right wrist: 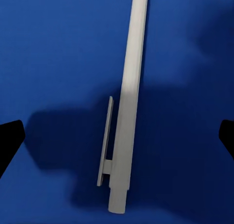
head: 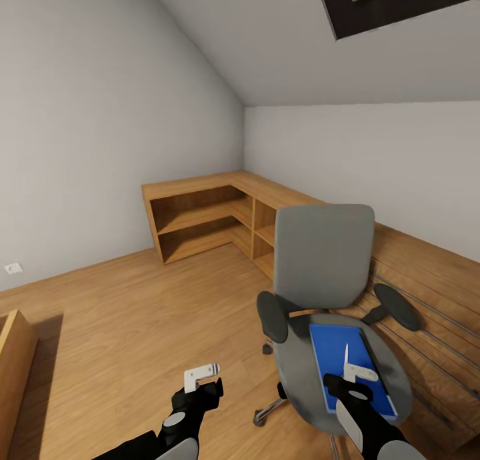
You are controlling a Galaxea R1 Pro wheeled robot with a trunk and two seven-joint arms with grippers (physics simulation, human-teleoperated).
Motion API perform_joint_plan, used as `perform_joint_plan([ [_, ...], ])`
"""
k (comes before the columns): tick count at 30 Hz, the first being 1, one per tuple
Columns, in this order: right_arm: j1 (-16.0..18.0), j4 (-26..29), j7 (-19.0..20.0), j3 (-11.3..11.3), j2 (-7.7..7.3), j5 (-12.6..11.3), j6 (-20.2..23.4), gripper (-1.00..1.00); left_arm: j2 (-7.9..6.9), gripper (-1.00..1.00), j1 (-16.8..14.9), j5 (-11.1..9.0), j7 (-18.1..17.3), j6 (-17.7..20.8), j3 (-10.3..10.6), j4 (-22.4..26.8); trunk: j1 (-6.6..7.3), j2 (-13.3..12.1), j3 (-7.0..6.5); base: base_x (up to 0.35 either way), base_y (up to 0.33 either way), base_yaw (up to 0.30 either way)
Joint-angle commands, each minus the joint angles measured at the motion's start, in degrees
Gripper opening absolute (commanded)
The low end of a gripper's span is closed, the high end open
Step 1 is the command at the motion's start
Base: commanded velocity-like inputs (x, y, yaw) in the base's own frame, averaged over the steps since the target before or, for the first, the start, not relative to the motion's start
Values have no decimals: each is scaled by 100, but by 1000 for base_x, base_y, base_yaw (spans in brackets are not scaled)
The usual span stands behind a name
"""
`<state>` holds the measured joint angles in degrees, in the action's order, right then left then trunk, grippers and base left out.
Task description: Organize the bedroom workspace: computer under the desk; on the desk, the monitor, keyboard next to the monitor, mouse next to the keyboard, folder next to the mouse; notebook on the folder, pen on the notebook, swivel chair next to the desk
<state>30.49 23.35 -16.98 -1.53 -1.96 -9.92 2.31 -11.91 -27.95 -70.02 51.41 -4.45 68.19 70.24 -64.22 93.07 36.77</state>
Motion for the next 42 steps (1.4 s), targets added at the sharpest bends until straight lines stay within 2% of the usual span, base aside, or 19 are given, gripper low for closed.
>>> perform_joint_plan([
  [1, 1, 11, -18, 3, -1, -30, 24, 100, -4, 100, -10, -47, 18, -46, 19, 7, 0, 3, 6, 0, 0, 0],
  [15, 2, 11, -25, 3, -14, -158, 111, 100, 7, 100, -10, -38, 31, -56, 37, 10, 0, 3, 6, 0, 0, 0],
  [18, 1, 11, -25, 3, -14, -165, 112, 100, 17, 100, -9, -38, 28, -52, 37, 11, -66, 123, 59, 0, 0, 0],
  [28, 1, 11, -25, 3, -9, -169, 106, 100, 22, 100, -9, -46, 27, -56, 43, 14, -66, 123, 59, 0, 0, 0],
  [29, 1, 11, -25, 3, -8, -169, 105, -100, 22, 100, -9, -47, 27, -56, 44, 15, -66, 123, 59, 0, 0, 0],
  [42, 1, 24, -25, 3, -6, -169, 95, -100, 24, 100, -9, -49, 27, -48, 48, 7, -66, 123, 59, 0, 0, 0],
])
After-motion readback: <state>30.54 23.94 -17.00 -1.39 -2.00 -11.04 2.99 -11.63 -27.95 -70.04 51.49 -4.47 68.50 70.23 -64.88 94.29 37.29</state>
